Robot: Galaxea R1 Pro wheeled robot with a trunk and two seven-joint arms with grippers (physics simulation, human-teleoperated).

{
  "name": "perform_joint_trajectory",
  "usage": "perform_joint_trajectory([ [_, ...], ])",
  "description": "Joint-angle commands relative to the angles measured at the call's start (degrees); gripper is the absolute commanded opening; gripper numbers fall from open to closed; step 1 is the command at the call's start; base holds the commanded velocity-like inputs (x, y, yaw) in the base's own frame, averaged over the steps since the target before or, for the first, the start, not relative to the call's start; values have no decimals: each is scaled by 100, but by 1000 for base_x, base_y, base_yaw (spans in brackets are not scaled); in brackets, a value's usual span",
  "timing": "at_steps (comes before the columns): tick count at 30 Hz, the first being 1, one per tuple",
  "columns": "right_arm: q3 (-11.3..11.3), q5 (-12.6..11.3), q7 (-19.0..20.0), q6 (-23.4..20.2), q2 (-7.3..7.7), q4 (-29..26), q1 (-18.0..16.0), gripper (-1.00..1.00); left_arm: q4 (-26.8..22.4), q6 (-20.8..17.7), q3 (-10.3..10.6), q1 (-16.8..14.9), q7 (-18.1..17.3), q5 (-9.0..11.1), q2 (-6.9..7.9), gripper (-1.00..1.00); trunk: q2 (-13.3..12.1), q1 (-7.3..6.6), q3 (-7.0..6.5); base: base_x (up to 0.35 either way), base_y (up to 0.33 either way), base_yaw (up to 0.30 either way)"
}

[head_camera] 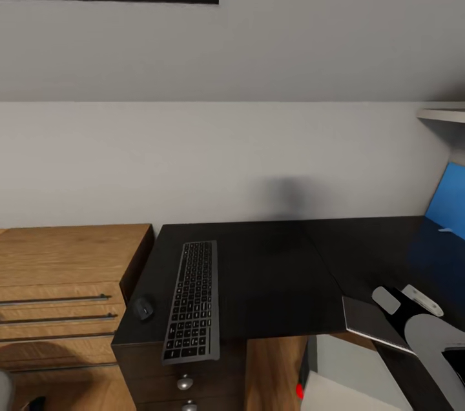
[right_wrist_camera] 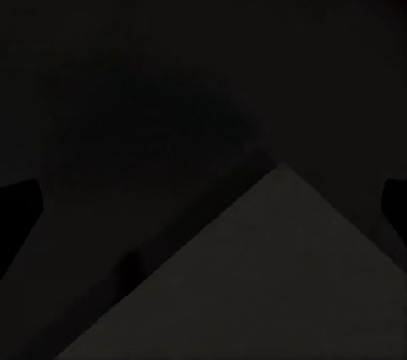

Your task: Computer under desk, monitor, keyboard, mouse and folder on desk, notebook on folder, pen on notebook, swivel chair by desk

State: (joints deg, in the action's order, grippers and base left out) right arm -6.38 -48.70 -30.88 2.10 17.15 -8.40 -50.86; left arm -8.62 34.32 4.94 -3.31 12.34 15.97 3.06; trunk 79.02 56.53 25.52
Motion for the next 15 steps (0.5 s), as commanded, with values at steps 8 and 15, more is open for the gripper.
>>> perform_joint_trajectory([
  [8, -48, -61, -25, 16, 72, -4, -3, 100, 1, 39, 51, -3, 31, 26, -5, 100, 326, 176, 150, 0, 0, 0],
  [15, -48, -61, -24, 18, 91, -4, -3, 100, 1, 47, 51, -3, 28, 21, -6, 100, 607, 330, 276, 0, 0, 0],
])
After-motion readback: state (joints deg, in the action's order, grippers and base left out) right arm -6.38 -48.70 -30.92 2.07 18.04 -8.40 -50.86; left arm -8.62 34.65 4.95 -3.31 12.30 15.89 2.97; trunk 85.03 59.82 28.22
